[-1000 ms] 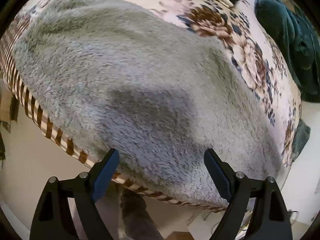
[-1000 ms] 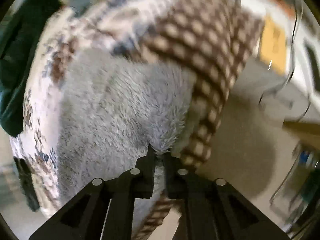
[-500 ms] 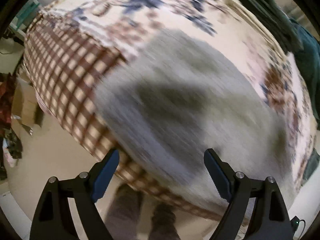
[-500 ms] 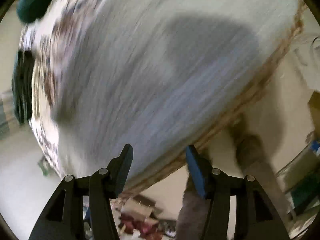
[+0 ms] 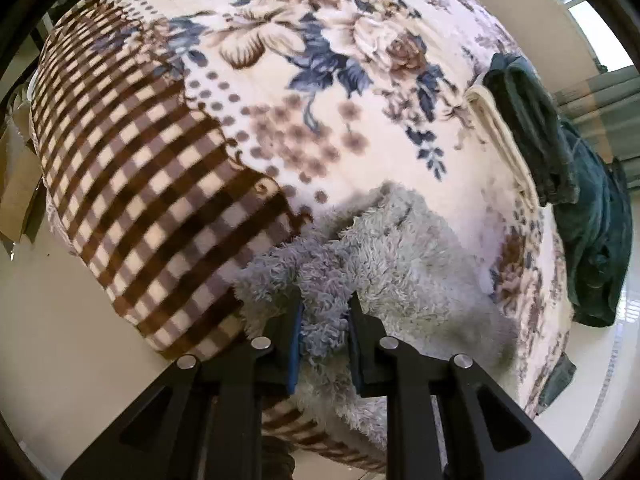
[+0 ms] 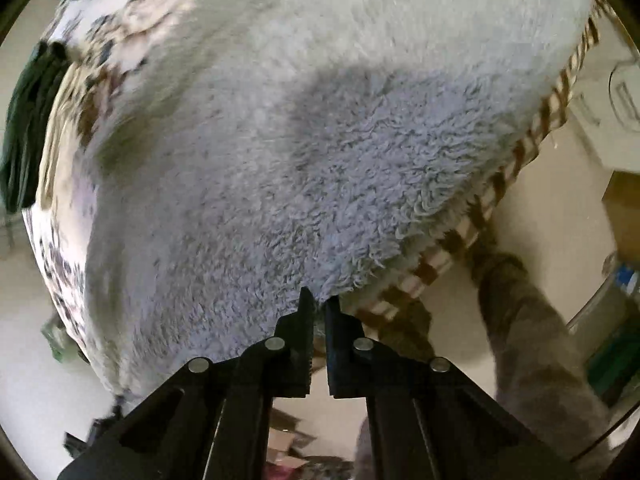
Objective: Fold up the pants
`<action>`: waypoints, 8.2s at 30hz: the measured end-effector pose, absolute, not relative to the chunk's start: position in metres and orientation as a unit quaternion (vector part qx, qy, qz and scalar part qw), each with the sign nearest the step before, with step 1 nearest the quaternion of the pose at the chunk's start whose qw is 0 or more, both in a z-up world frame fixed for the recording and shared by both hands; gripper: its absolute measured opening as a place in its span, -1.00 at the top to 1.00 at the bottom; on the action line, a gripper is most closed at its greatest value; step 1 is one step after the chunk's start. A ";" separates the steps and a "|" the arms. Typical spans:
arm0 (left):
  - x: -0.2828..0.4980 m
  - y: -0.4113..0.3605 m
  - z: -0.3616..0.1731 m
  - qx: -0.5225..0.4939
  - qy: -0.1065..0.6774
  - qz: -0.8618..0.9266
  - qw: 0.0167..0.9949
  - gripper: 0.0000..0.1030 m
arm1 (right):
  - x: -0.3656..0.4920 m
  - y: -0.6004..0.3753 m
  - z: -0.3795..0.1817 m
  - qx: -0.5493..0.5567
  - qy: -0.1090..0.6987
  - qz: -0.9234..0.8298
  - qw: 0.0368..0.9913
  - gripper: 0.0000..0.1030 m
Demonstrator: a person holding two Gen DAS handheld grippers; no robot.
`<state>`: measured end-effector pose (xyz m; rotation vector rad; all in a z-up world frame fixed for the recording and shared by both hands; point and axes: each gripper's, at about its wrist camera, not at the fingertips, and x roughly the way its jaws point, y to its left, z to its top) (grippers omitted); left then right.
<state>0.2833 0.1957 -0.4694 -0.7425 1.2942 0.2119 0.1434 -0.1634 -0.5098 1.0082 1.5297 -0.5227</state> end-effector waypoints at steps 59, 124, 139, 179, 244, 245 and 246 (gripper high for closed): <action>0.380 0.148 -0.509 -0.183 0.648 0.058 0.737 -0.56 | 0.427 -0.235 -0.455 0.245 0.676 0.009 0.695 -0.80; 0.270 -0.377 -0.543 0.083 0.635 -0.071 0.765 -1.00 | 0.050 -0.671 -0.532 0.586 0.296 -0.159 0.737 0.63; 0.282 -0.240 -0.479 0.023 0.583 -0.034 0.812 -1.00 | 0.119 -0.518 -0.425 0.493 0.324 -0.087 0.803 0.65; 0.377 -0.155 -0.494 -0.028 0.646 -0.205 0.735 0.87 | 0.206 -0.384 -0.503 0.333 0.595 -0.150 0.716 -0.84; 0.294 -0.104 -0.492 -0.120 0.677 -0.211 0.695 0.89 | 0.188 -0.343 -0.513 0.370 0.640 -0.082 0.668 -0.84; 0.295 -0.098 -0.486 -0.124 0.670 -0.212 0.701 0.90 | 0.188 -0.342 -0.512 0.372 0.639 -0.077 0.669 -0.84; 0.295 -0.091 -0.483 -0.126 0.668 -0.209 0.703 0.90 | 0.189 -0.339 -0.511 0.371 0.639 -0.073 0.670 -0.84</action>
